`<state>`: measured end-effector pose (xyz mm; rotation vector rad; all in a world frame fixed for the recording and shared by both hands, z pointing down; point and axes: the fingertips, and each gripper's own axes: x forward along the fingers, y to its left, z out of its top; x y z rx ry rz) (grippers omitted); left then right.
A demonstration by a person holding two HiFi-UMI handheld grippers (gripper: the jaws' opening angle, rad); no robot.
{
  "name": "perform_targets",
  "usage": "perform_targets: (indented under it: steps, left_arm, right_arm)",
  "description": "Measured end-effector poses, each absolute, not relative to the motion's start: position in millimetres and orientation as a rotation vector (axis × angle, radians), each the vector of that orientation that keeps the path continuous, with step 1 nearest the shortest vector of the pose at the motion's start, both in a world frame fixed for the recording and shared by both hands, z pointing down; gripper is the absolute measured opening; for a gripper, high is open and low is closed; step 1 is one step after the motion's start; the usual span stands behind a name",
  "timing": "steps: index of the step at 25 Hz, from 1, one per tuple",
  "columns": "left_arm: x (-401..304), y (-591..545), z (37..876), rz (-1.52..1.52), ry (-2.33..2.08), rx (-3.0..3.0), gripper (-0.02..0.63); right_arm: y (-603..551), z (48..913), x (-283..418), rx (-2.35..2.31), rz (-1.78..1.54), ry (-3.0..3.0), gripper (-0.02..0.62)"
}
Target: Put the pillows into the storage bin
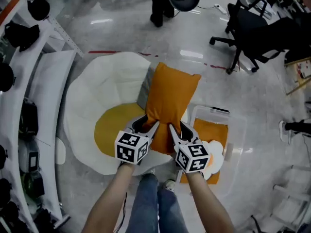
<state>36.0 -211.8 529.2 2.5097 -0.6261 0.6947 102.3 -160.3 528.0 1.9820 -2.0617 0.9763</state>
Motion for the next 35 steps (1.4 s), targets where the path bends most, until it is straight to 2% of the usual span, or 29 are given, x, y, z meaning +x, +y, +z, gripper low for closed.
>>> perform_targets:
  steps: [8,16,25,35]
  left_arm:
    - [166.9,-86.9,553.0,0.796,-0.316,2.565,0.199]
    - [258.0,37.0,592.5,0.918,-0.036,2.595,0.198]
    - [284.6,127.1,696.2,1.083,0.128,2.556,0.196]
    - [283.5,156.5,815.4,1.251,0.215,2.548,0.195]
  right_arm:
    - [-21.4,548.7,220.0,2.256,1.040,-1.801,0.137]
    - [113.0,588.7,295.5,2.488,1.138,-1.528,0.138]
    - [208.6,694.0,312.6,2.607,1.278,-1.320,0.146]
    - [237.8,816.1,308.3,2.600,1.391,-1.236,0.167]
